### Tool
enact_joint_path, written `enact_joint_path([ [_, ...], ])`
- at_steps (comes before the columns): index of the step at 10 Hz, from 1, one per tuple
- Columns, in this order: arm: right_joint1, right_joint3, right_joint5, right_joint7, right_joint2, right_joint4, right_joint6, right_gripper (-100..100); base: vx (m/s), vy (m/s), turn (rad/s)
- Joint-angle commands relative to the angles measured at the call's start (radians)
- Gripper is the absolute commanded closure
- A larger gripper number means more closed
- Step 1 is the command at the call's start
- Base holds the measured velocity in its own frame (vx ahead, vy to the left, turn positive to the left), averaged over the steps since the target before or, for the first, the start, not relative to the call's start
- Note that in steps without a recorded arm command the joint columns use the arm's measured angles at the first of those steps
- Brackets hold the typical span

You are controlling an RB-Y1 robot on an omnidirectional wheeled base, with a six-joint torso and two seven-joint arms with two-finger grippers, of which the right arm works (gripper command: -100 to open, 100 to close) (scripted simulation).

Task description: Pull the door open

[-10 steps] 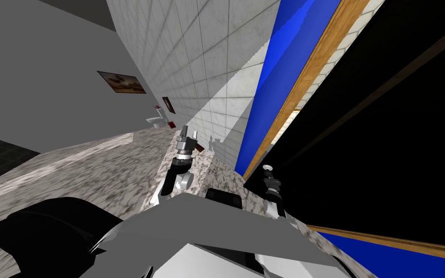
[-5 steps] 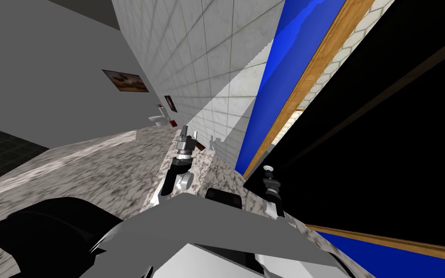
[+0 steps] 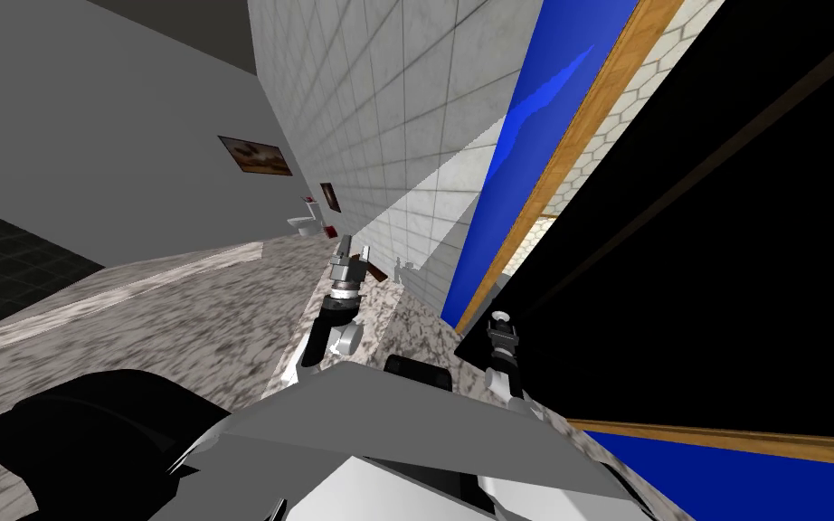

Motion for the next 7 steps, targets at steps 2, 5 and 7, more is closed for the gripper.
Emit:
enact_joint_path([
  [2,0.005,0.008,-0.029,-0.068,0.017,-0.033,0.009,-100,-0.088,0.004,0.019],
  [5,0.001,0.017,-0.06,-0.143,0.037,-0.052,0.013,-100,-0.093,-0.026,0.03],
  [7,0.0,0.022,-0.08,-0.188,0.049,-0.064,0.016,-100,-0.085,-0.007,0.02],
])
